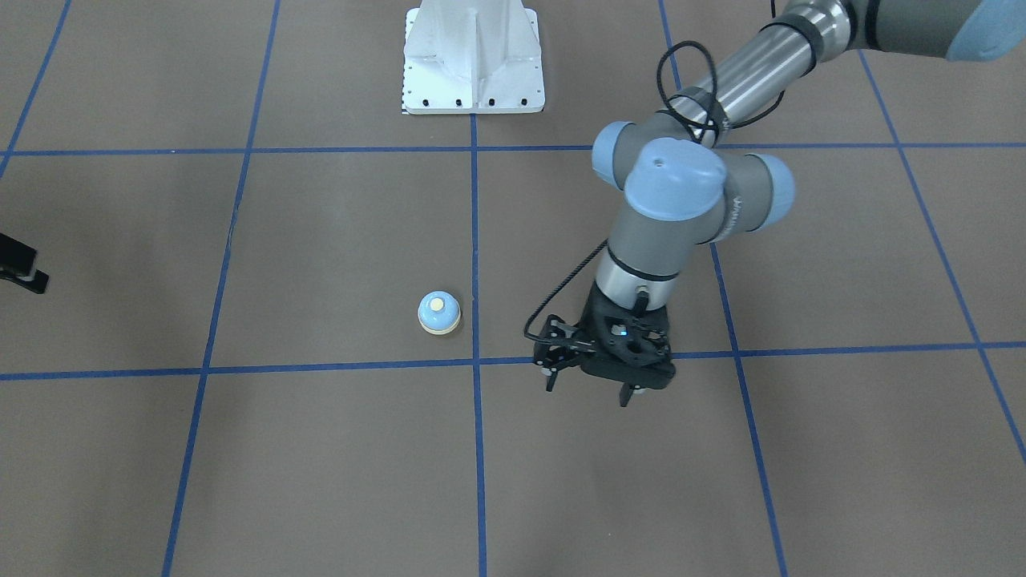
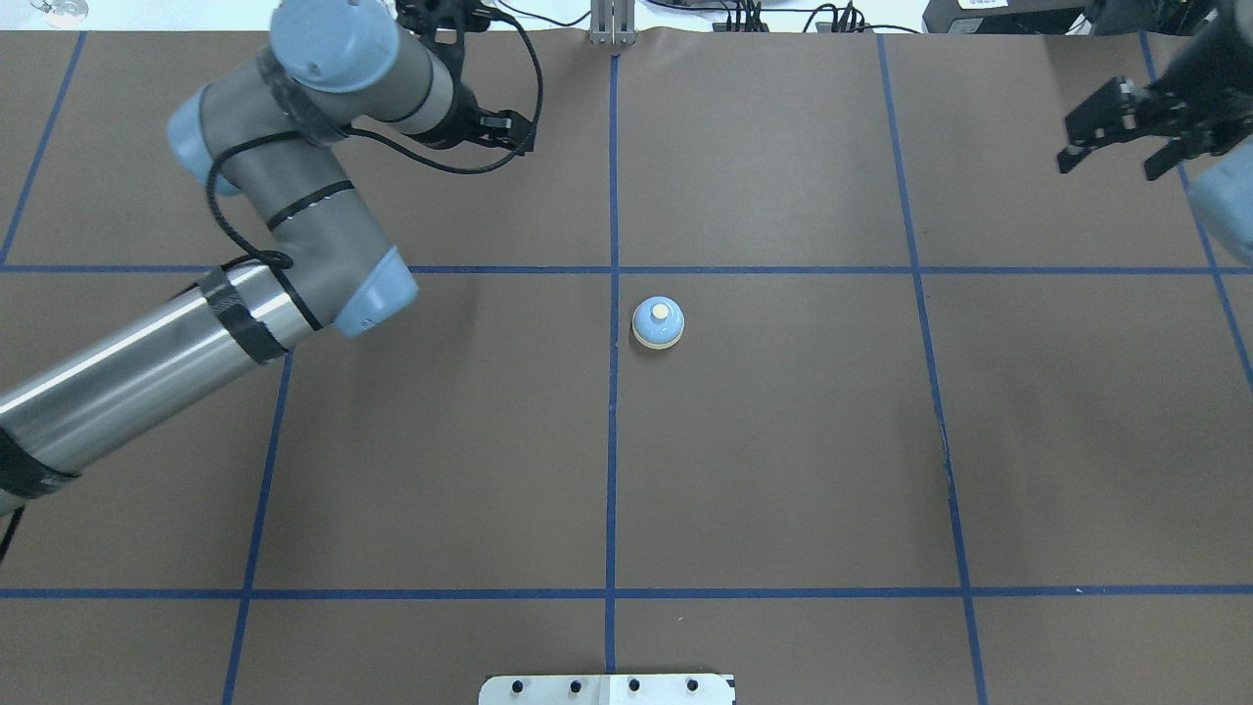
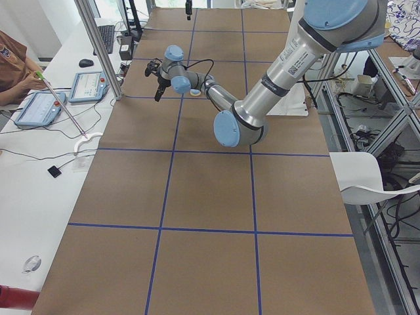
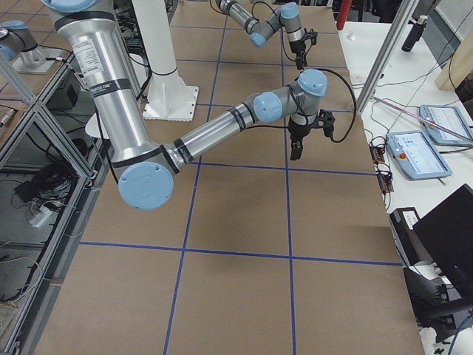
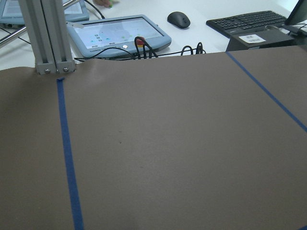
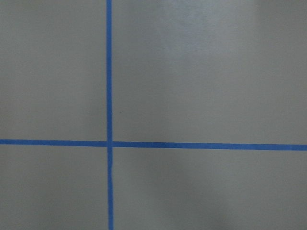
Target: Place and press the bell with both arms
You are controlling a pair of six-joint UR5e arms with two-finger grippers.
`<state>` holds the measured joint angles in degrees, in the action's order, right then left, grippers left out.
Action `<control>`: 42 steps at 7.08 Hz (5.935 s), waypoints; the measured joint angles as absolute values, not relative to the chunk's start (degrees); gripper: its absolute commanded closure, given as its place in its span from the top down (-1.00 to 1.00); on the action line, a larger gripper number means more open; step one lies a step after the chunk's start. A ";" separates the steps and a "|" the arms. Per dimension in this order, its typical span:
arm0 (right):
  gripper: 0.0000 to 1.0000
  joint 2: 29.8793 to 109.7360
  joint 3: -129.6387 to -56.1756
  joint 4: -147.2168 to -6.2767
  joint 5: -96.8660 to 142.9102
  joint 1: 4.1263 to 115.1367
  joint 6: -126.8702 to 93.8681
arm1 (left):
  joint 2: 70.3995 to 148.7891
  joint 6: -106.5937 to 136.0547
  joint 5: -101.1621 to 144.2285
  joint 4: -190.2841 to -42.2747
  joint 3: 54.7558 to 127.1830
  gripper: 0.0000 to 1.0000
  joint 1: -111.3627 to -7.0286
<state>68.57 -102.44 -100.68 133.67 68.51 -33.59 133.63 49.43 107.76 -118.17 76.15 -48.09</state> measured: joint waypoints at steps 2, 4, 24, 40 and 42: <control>0.99 61.37 -101.80 -100.70 127.89 59.83 -44.74 | 127.56 41.84 113.81 -114.53 80.02 1.00 -54.16; 0.37 56.45 -100.48 -100.10 124.68 53.09 -52.80 | 120.55 31.64 115.94 -110.51 83.93 1.00 -59.26; -1.00 39.68 -75.58 -86.55 113.52 36.58 -68.98 | 107.96 11.31 117.00 -109.16 88.76 1.00 -69.26; 1.00 70.66 -109.33 -99.16 124.86 59.91 -35.63 | 98.52 -2.93 126.83 -107.97 88.52 1.00 -84.74; 1.00 75.78 -109.20 -99.14 124.54 62.78 -31.78 | 93.60 -2.99 126.61 -112.57 88.21 1.00 -86.28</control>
